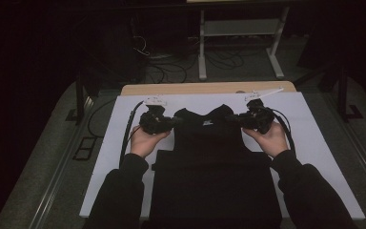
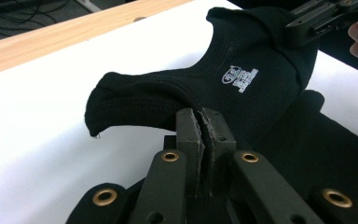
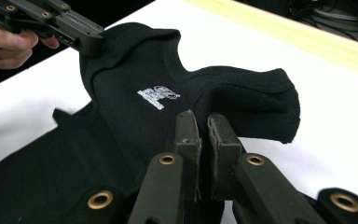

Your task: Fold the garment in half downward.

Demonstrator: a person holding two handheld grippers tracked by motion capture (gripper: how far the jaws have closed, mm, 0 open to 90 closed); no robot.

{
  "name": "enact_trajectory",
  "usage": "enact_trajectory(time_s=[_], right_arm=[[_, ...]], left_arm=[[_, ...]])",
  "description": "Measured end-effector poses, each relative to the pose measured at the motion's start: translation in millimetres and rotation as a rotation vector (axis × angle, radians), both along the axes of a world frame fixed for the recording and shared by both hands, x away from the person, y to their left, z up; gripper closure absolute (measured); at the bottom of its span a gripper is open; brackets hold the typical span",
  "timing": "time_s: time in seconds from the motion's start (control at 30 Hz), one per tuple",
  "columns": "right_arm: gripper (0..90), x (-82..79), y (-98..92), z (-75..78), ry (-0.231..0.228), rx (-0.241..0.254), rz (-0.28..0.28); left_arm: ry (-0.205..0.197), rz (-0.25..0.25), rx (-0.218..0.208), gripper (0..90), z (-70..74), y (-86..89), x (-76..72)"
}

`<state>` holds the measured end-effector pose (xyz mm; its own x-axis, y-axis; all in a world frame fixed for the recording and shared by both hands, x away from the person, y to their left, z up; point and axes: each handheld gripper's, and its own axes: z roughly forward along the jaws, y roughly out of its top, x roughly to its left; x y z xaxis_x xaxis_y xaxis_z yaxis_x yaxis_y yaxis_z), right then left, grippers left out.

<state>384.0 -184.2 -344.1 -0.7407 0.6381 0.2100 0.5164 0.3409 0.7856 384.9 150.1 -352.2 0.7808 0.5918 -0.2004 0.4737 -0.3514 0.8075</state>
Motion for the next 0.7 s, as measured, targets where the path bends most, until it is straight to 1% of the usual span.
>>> enact_trajectory(time_s=[0.07, 0.17, 0.23, 0.27, 0.3, 0.33, 0.5, 0.6, 0.7], right_arm=[[83.2, -4.7, -0.2, -1.9, 0.0, -0.005, 0.004], [83.2, -13.0, 0.0, -5.0, 0.005, -0.009, 0.013], [83.2, -19.0, -0.4, -8.4, 0.007, -0.005, 0.02], [83.2, -19.0, -0.4, -8.4, 0.007, -0.005, 0.02], [83.2, -25.3, -1.0, -13.3, 0.01, -0.004, 0.026], [83.2, -27.5, -1.1, -15.0, 0.015, -0.002, 0.026], [83.2, -40.8, -4.9, -25.2, 0.024, 0.003, 0.031], [83.2, -47.3, -6.8, -30.0, 0.03, 0.01, 0.036], [83.2, -53.5, -7.0, -32.6, 0.032, 0.007, 0.04]], left_arm=[[0.003, 0.003, -0.005, 85.4, -2.4, -0.3, -5.0], [-0.001, -0.01, 0.002, 85.4, -6.0, -0.2, -13.5], [0.02, -0.02, -0.008, 85.5, -9.9, 0.5, -17.9], [0.02, -0.02, -0.008, 85.6, -9.9, 0.5, -17.9], [0.046, -0.014, -0.021, 85.6, -13.7, 1.8, -21.3], [0.052, -0.013, -0.026, 85.6, -15.0, 2.7, -23.5], [0.048, -0.013, -0.044, 85.6, -19.9, 6.9, -34.0], [0.031, -0.02, -0.05, 85.6, -22.1, 7.4, -41.8], [0.036, -0.031, -0.058, 85.8, -26.1, 6.8, -49.9]])
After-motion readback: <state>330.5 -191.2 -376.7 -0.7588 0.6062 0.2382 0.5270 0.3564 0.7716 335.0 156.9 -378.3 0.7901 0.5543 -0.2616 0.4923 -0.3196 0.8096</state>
